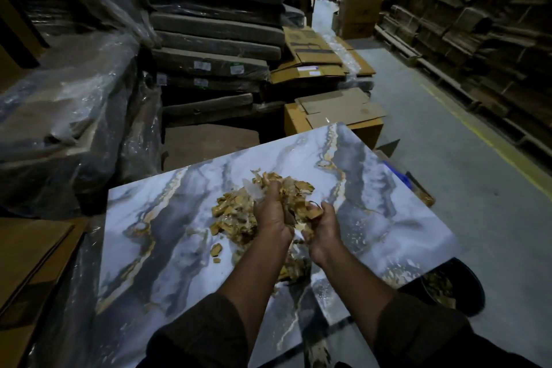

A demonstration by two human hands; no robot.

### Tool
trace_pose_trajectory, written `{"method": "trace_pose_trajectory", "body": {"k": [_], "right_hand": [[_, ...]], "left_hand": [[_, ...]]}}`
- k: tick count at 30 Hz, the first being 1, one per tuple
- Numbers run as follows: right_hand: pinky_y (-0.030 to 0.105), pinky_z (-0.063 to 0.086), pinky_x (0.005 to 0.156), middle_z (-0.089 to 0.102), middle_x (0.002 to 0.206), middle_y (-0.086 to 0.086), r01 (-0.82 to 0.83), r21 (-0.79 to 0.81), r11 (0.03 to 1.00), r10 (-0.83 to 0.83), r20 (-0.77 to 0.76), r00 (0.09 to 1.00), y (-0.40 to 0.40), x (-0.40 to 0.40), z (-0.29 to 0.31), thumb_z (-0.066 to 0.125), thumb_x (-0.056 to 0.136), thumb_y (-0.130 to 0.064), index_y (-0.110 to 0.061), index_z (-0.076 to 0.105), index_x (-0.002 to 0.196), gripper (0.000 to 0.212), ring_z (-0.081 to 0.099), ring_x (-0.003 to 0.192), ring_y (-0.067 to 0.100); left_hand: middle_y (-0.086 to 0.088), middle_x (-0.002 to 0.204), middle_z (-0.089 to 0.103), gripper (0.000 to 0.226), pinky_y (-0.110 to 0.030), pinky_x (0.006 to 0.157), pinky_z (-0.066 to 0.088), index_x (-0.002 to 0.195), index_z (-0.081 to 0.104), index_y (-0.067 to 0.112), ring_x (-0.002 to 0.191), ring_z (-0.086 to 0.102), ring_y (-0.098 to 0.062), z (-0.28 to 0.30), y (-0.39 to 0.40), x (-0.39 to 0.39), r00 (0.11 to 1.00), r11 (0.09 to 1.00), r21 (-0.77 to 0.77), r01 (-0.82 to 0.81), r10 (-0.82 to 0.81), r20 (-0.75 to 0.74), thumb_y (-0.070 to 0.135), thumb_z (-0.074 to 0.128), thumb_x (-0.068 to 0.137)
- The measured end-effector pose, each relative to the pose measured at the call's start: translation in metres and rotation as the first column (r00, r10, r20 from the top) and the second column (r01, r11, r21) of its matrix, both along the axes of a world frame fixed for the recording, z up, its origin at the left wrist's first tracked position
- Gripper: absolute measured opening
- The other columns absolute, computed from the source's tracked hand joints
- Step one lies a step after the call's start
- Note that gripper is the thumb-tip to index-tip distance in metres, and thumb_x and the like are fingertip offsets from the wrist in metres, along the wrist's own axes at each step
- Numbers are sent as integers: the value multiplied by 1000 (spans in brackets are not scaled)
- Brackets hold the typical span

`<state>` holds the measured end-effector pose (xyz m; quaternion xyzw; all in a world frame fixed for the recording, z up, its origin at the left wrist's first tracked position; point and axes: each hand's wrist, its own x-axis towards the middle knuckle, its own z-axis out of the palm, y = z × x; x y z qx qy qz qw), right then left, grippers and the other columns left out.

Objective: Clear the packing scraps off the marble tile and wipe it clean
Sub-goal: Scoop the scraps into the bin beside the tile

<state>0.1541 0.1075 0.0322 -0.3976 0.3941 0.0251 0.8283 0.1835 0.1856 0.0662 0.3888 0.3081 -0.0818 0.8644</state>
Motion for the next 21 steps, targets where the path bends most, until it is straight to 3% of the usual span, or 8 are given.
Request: {"method": "trace_pose_trajectory", "body": {"k": [2,5,8,10,12,15,18,21], "right_hand": [[44,47,102,67,127,12,32,94,995,-30,-23,999,-4,-4,-4,40,102,-51,-13,69,117,50,61,119,27],[52,41,112,63,134,16,37,240,970,-47,34,998,-5,-6,5,43,98,-59,-13,67,122,57,56,129,35],[49,51,101,71,122,18,12,285,959,-45,111,993,-4,-3,25,49,93,-67,-15,69,124,63,64,118,37],[43,58,89,73,118,15,-33,189,981,0,172,985,0,-1,36,49,95,-65,-18,68,123,59,69,110,35],[44,57,93,73,118,10,-15,38,999,6,211,977,0,0,41,54,96,-59,-19,70,120,49,70,109,31],[36,57,87,75,109,5,107,-195,975,-59,235,970,-12,-1,36,67,96,-40,-15,73,109,29,71,102,22],[26,53,75,75,96,0,220,-116,969,-180,283,942,-34,-2,30,66,97,-30,-9,70,101,21,71,87,13],[26,49,72,67,103,10,219,-34,975,-200,284,938,-70,-14,25,55,104,-25,-7,63,108,20,65,85,17]], "left_hand": [[-25,109,72,46,-57,81,58,121,66,-6,88,70,-37,2,-5,-3,1000,1000,0,-20,20,1,20,75,85],[-18,103,74,41,-50,77,60,117,68,-3,86,72,-34,-1,-9,-7,999,997,59,-52,51,18,20,76,84],[-9,102,74,24,-46,79,62,108,64,17,90,73,-29,-7,-15,-14,993,968,235,-84,61,102,15,75,86],[1,101,73,21,-41,84,60,99,63,27,100,72,-27,-9,-23,-21,981,919,387,-76,1,192,14,74,87],[0,114,70,28,-40,93,57,108,60,27,110,68,-24,-7,-33,-25,967,872,490,-16,-112,230,17,77,88],[-7,129,62,49,-41,97,54,133,51,24,111,64,-22,-6,-50,-32,943,841,530,113,-259,210,28,76,91],[1,125,59,44,-46,99,54,130,47,33,107,63,-19,-6,-74,-42,919,851,485,202,-336,207,35,72,93],[-1,127,64,28,-52,102,53,122,57,27,113,66,-25,-8,-104,-52,886,859,431,277,-402,232,28,68,97]]}}
